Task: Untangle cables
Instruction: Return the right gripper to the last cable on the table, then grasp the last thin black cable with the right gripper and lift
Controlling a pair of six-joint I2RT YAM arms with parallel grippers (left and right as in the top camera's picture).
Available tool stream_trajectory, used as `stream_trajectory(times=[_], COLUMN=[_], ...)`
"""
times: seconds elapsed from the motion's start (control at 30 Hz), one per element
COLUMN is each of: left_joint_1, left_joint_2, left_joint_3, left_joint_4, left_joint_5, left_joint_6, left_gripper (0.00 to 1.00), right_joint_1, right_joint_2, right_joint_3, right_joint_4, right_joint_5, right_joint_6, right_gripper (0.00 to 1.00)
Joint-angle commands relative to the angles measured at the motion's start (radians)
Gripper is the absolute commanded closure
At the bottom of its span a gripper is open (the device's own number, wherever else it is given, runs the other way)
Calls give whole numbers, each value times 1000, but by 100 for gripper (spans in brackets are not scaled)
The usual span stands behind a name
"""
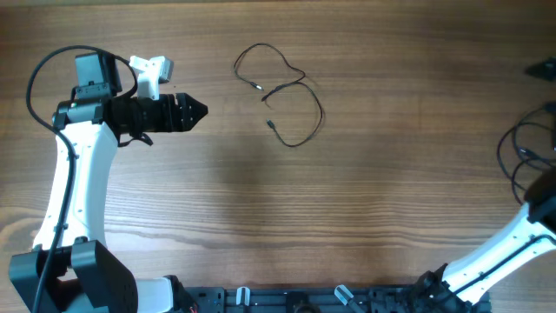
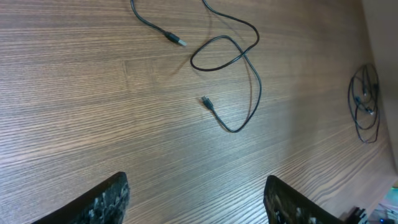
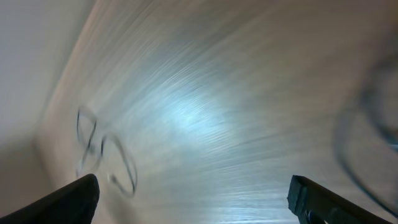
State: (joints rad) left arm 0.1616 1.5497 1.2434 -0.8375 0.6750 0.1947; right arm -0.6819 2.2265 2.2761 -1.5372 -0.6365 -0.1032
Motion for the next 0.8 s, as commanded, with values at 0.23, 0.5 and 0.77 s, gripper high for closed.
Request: stream_trajectory(times=[0.23,0.5,0.77], left_joint_1=[-3,-3,-3], left_joint_2=[-18,-18,-18], left_joint_3=[0,0,0], left_joint_4=[33,38,29], left_joint_5=[-306,-414,-403], left_joint_6=[-53,-159,-171], left_gripper=[23,30,29], right_joint_1=[603,1008,1164], right_joint_2=[13,13,13], right_joint_3=[-286,-473,-474], right_joint_4=[184,597,811], right_joint_5=[-31,216,517], right_joint_6=[-143,211,645], right_gripper=[0,0,0])
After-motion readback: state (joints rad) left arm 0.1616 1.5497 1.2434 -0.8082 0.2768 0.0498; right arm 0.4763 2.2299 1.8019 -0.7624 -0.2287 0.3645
